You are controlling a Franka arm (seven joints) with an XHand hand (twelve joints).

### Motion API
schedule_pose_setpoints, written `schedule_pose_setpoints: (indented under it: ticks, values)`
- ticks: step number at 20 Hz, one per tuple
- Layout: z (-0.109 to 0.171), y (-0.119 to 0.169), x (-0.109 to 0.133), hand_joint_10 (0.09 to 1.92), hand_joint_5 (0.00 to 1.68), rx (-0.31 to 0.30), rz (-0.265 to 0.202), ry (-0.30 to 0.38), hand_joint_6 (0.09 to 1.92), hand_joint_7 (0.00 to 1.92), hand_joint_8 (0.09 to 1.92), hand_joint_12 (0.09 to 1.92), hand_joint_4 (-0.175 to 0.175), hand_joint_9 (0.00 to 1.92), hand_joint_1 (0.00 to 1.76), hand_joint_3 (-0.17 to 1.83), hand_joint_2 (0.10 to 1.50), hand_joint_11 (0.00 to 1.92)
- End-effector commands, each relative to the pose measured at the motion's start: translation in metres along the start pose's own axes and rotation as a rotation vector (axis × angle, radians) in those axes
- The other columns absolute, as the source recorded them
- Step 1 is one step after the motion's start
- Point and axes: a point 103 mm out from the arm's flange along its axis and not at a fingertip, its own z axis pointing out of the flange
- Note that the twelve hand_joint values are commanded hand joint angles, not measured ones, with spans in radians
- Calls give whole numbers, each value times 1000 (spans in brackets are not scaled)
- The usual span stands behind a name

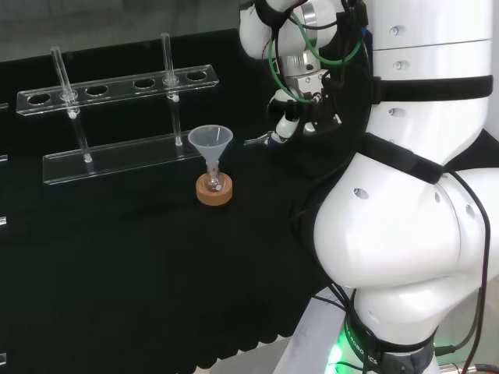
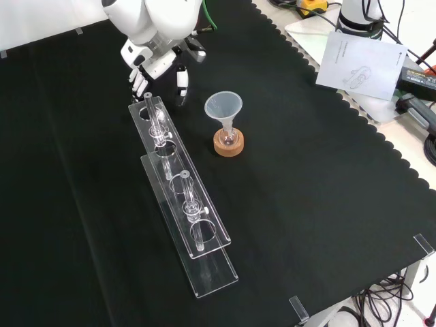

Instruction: Pick up the weighing funnel.

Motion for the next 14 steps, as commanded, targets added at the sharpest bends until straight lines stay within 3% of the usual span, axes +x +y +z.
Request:
schedule_pose_setpoints:
  ticks: [1, 10, 14]
  values:
    - [5, 6, 3, 573, 592, 6, -4, -21, 87, 319, 675, 1333, -30, 579, 869, 413, 636, 353]
    - [8, 16, 8, 568, 655, 18, -4, -38, 132, 352, 673, 1321, -19, 597, 874, 481, 608, 371]
    - [10, 18, 9, 545, 676, 17, 4, -54, 405, 383, 652, 1314, -3, 617, 883, 530, 592, 382]
